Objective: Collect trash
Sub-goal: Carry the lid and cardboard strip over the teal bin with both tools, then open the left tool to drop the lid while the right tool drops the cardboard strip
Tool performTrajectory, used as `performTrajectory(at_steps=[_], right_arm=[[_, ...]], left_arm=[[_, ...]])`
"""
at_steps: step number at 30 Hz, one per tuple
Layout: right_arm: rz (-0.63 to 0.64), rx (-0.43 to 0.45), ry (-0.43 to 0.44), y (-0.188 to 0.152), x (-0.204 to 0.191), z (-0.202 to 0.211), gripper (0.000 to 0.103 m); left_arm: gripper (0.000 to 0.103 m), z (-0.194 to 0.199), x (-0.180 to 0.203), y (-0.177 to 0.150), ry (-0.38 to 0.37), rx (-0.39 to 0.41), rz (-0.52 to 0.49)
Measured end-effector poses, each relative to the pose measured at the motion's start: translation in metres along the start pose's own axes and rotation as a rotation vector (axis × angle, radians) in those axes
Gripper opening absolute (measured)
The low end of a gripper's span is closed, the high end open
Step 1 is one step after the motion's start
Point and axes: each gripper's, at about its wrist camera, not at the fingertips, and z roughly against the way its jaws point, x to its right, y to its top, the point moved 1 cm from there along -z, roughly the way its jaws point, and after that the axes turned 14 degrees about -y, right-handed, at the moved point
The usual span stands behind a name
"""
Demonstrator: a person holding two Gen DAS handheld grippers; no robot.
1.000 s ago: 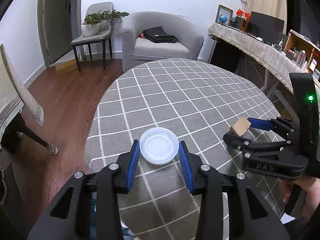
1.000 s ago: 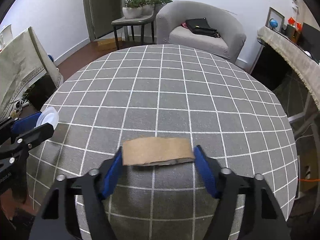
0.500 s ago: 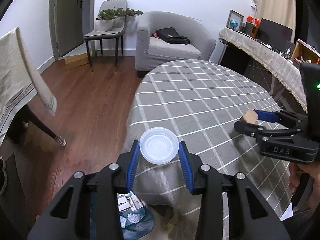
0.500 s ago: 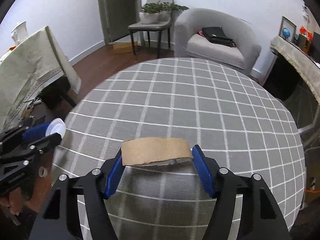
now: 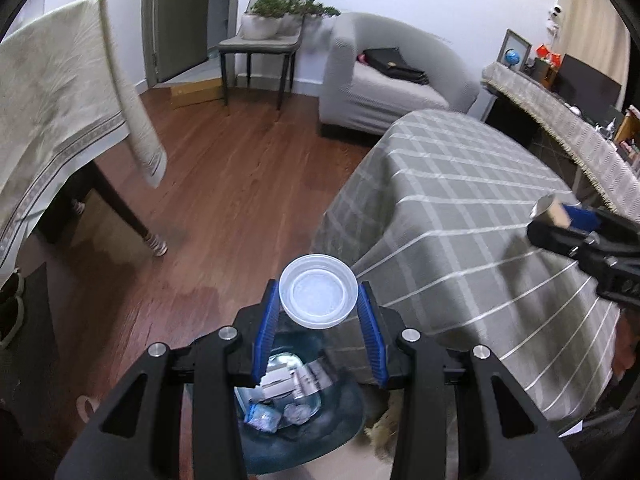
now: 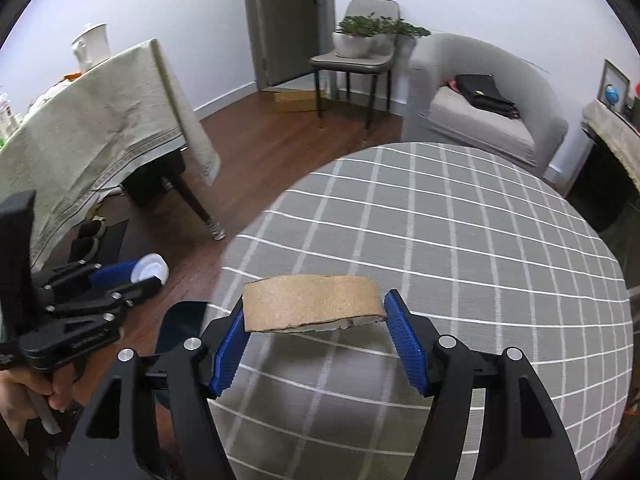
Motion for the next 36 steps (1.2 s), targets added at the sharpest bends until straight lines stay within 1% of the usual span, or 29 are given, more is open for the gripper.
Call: performTrajectory(at_steps=[3,10,15,17,21,25,31,34,36], right_arm=[[0.011,-0.003,0.040,-0.001,-0.015,0.001,0.067],[0.064,0.004,0.096,-0.001,-0.049,0.007,0.067],[0.093,-0.006,0.131,0.000,-0.071,0.004,0.067],[0.107,-0.011,0.144,0.000,-0.078,0.003,0.067],[0.128,-0.024,0.161,0.000,-0.094,0.000,0.067],[0.155,-0.046,0.171,-0.003,-0.107,-0.004,0.067],[0.189,-0.081,0.183,-0.007,-0.125,-0.014,0.067],[0.204,-0.100,0.184,-0.009,-0.132,-0.020,0.067],[0.210,-0.113,0.185,-0.010,-0.138,-0.025,0.067]], left_arm=[[0.042,0.000,-0.010,-0.010,0.022,-0.028,-0.001],[0.042,-0.009,-0.032,-0.036,0.064,-0.107,-0.008],[0.042,-0.017,-0.047,-0.055,0.040,-0.170,0.039],[0.042,-0.022,-0.053,-0.063,0.053,-0.198,0.051],[0.042,-0.031,-0.068,-0.081,0.053,-0.254,0.093],[0.042,-0.043,-0.085,-0.105,0.068,-0.333,0.129],[0.042,-0.056,-0.099,-0.128,0.089,-0.418,0.138],[0.042,-0.064,-0.106,-0.140,0.077,-0.473,0.149],[0.042,-0.067,-0.110,-0.146,0.078,-0.492,0.152]])
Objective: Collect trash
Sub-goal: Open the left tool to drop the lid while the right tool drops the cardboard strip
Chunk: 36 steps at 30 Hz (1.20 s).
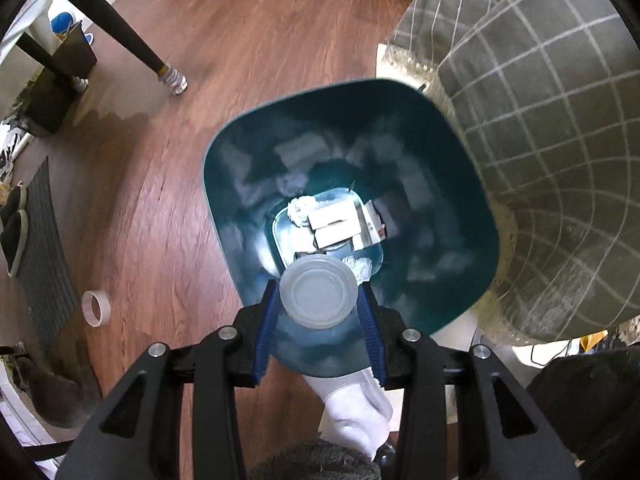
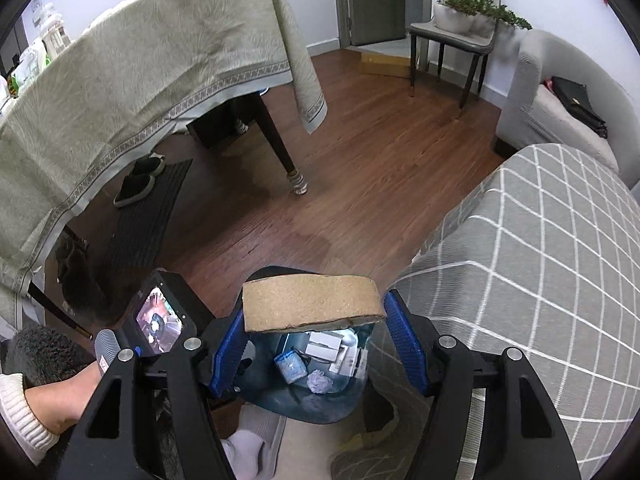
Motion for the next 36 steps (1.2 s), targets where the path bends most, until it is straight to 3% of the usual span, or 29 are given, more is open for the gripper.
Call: performTrajectory(at_steps=[7,14,20,29,36], right_arm=[[0.028,-0.045,0.008,0.000,-0.016,-0.020,0.067],[0.077,-0.081,-0.001,-0.005,-0.037,-0.037,0.067],[0.113,-0.133,0.009,-0.013,-0.053,-0.058,0.067],[0.145,-0.235,-0.021,-0.035,-0.059,-0.098,0.067],[0.194,-0.295,-0.038,-0.054,-0.062,-0.116,0.067]], left_arm=[[0.049,0.010,-0.010,-0.002,-0.010,0.035,0.020],[0.030,0.039,-0.025,0.000,-0.030,0.133,0.063],[0.021,0.066,-0.034,0.003,-0.051,0.227,0.094],[0.016,0.104,-0.031,0.008,-0.064,0.361,0.096],[0.015,0.141,-0.010,0.012,-0.074,0.466,0.033]])
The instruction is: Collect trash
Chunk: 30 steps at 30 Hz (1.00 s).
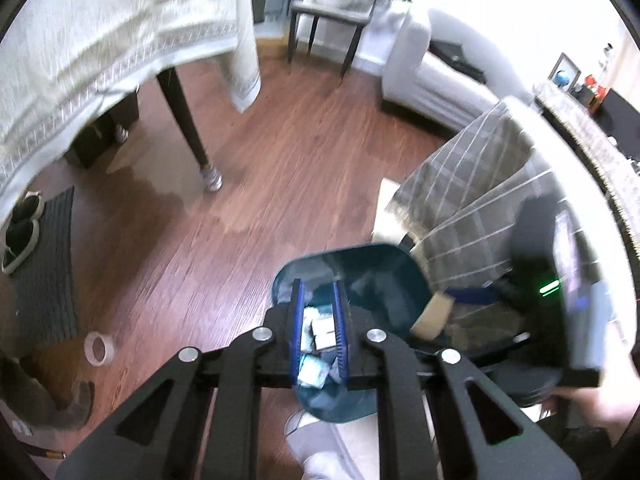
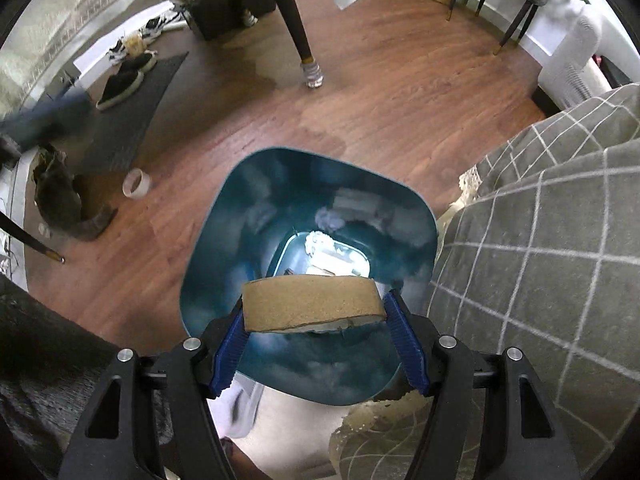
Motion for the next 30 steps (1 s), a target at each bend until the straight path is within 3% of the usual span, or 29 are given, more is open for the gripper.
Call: performTrajectory(at_steps=[4,9,14,18,23,25,30], right_arm=[[0.021,-0.022,0.003,-0.006,-0.004,-0.007,0.073],[0.042,-0.026,-0.003,-0.012,-0.005,-0.010,0.073],[0.039,-0.008,-0.023,-0.016,-0.002,-0.008,0.073],[0.032,0.053,-0.010,-0.015,0.002,0.010,0.065],[0.023,0.160,-0.003,-0.016,0.005,0.046,0.054],[0.015,0.221,-0.008,-0.015,0.007,0.068,0.054],[-0.067,0.360,-0.051,-0.023,0.030,0.122,0.054]], left_arm=[[0.015,0.019,0.016,0.007,-0.009,0.048,-0.046],[0.015,0.039,0.028,0.012,-0.025,0.101,-0.056],[0.016,0.057,0.051,0.015,-0.003,0.146,-0.131],[0.024,0.067,0.066,0.015,-0.007,0.163,-0.164],[0.043,0.078,0.083,0.013,0.026,0.197,-0.217],[0.051,0.083,0.086,0.013,0.016,0.212,-0.202],[0.055,0.101,0.102,0.013,0.038,0.264,-0.210]])
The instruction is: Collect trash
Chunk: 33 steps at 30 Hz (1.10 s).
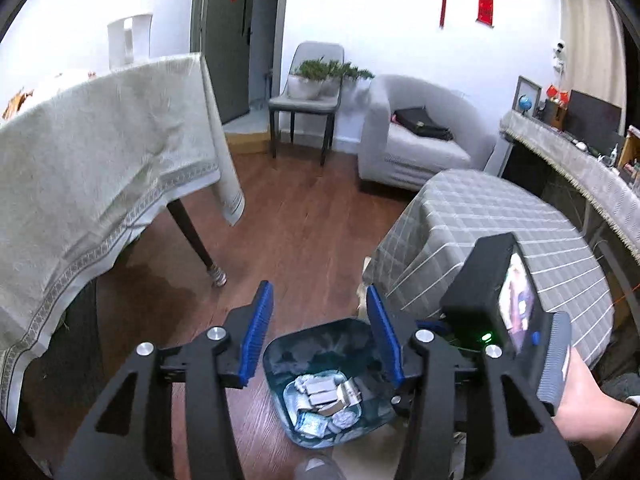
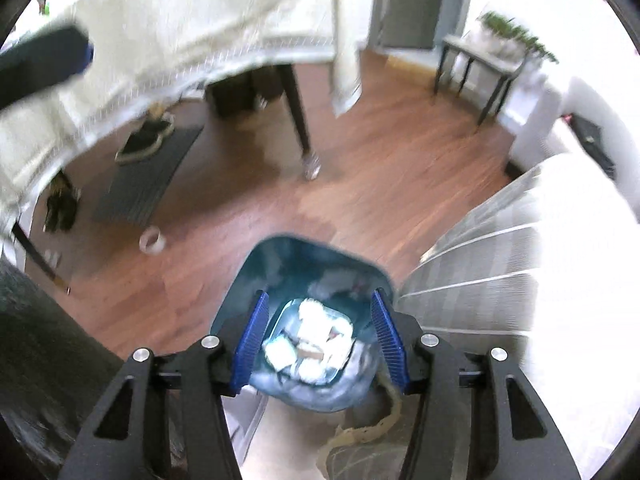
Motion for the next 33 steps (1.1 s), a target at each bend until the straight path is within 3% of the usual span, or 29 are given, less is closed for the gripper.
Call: performTrajectory(at_steps=[7,9,11,15,17,23,27,33], right_arm=[[-0.181,0.136,-0.091,-0.007,0.067,0.079,0.051],[-0.238,0.151,-0.129,-0.017,0.088,0.099,0.051],[-0.282,0.161,-0.162,-0.030,0.106,0.114,0.051],[-0.370,0.160,-0.226,-0.065,0.133,0.140,0.051],[-0.396,0.161,-0.268,-0.082,0.138,0.149,0.061],[-0.487,0.148,-0.331,-0.130,0.158,0.169,0.073],[-0.519,0.137,-0.361,-0.152,0.164,0.179,0.074],[-0.524,0.129,-0.377,-0.176,0.160,0.188,0.092]], left_arm=[[0.080,0.033,0.027,0.001,0.023,0.049,-0.082],[0.083,0.037,0.031,-0.003,0.019,0.051,-0.092],[0.094,0.041,0.034,-0.007,0.010,0.046,-0.075],[0.097,0.041,0.043,-0.017,0.040,0.040,-0.087],[0.097,0.041,0.050,-0.024,0.067,0.043,-0.114],[0.098,0.034,0.067,-0.043,0.025,0.034,-0.143],[0.098,0.030,0.073,-0.048,-0.008,0.035,-0.143],[0.098,0.019,0.082,-0.062,-0.004,0.003,-0.153]])
